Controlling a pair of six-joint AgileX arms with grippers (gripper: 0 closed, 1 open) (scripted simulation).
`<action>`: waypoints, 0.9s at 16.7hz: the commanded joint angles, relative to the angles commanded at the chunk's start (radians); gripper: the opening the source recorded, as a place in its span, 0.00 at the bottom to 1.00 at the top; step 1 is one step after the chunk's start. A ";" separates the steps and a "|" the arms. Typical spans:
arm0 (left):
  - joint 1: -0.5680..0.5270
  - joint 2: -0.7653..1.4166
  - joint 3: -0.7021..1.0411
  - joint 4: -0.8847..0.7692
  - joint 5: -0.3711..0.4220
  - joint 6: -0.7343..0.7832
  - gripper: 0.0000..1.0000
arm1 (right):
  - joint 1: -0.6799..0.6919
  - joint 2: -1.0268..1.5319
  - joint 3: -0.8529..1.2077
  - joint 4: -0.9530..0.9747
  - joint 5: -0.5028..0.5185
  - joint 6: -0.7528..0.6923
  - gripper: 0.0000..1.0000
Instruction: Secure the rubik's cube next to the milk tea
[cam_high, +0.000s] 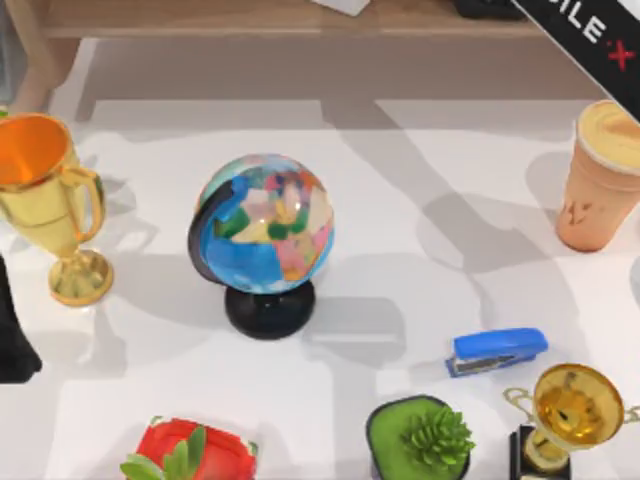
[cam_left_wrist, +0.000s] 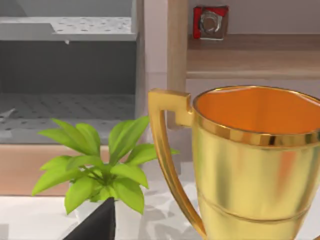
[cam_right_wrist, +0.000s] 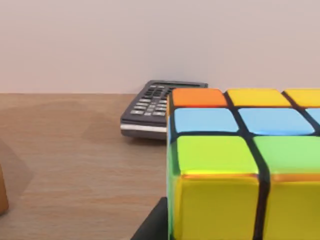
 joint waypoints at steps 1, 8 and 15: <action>0.000 0.000 0.000 0.000 0.000 0.000 1.00 | 0.000 0.000 0.000 0.000 0.000 0.000 0.00; 0.000 0.000 0.000 0.000 0.000 0.000 1.00 | 0.045 -0.068 0.016 -0.091 -0.076 0.036 0.00; 0.000 0.000 0.000 0.000 0.000 0.000 1.00 | 0.123 -0.119 -0.073 -0.511 -0.362 0.217 0.00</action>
